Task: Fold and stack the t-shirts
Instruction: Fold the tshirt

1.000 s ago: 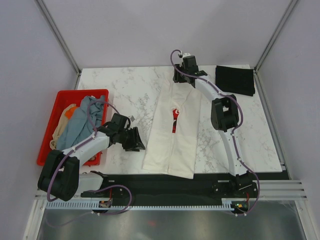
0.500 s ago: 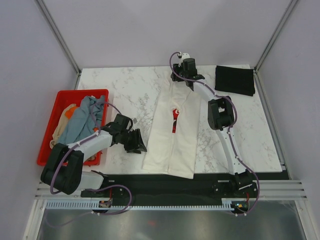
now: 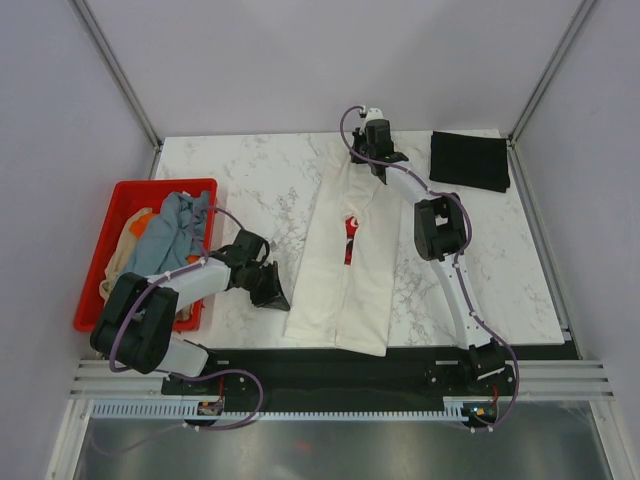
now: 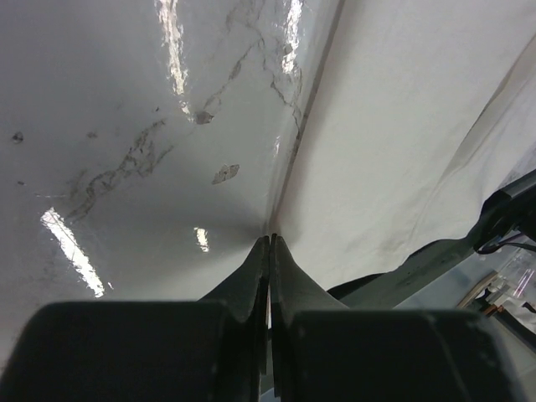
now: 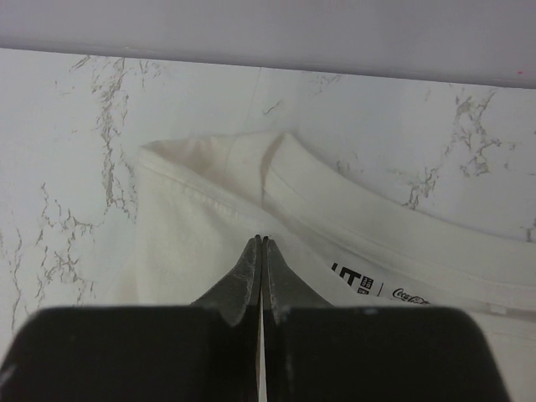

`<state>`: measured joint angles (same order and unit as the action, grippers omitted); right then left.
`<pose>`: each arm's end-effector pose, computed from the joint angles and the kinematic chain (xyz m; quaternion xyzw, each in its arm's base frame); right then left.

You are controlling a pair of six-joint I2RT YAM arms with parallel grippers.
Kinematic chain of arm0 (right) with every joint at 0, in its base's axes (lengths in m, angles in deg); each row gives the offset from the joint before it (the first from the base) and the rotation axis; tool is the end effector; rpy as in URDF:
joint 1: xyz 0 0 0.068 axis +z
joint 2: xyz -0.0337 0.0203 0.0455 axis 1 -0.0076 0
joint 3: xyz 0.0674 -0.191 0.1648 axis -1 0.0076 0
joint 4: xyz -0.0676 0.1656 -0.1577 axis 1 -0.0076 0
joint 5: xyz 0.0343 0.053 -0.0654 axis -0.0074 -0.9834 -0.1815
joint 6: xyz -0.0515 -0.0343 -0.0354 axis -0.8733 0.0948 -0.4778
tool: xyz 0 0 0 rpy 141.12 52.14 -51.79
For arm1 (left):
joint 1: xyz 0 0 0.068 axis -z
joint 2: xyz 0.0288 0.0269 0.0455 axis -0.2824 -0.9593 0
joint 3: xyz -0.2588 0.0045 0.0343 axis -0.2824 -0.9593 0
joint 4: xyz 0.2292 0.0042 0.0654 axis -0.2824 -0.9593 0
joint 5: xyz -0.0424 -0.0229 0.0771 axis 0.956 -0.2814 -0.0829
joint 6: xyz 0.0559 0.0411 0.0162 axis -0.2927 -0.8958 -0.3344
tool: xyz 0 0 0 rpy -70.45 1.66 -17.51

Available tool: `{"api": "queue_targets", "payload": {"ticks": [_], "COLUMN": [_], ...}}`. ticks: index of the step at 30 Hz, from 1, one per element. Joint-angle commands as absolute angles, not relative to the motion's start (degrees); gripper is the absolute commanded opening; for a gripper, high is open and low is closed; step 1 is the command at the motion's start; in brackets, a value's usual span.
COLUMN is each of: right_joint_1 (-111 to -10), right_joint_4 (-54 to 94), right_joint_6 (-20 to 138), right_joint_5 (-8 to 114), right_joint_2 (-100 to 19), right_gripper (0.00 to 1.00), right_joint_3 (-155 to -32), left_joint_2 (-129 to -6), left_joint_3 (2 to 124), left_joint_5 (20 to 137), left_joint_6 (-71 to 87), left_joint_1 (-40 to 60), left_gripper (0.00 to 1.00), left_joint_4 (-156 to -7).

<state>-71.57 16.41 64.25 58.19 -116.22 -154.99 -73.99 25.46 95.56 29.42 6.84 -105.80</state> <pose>0.5700 0.1880 0.1373 -0.0556 0.8384 0.1605 0.5179 0.1954 -0.1110 0.1236 -0.0397 0.9598 -0.2723 0.0559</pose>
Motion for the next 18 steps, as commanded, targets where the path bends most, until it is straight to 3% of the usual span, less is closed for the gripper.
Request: {"api": "queue_targets", "payload": {"ticks": [1, 18], "right_joint_1": [-72.16, -72.16], "right_joint_4": [19.30, 18.94], "right_joint_6": [65.16, 71.31], "right_joint_5": [63.03, 70.07], "right_joint_2": [-113.83, -109.61], "right_gripper": [0.00, 0.00], "right_joint_3": [-154.57, -148.68], "left_joint_2": [-74.43, -73.47], "left_joint_3": [25.30, 23.81], "left_joint_5": [95.27, 94.91], "left_joint_6": [29.94, 31.96], "left_joint_1": [7.24, 7.85], "left_gripper": [0.02, 0.02], "left_joint_4": [-103.80, -103.53]}}
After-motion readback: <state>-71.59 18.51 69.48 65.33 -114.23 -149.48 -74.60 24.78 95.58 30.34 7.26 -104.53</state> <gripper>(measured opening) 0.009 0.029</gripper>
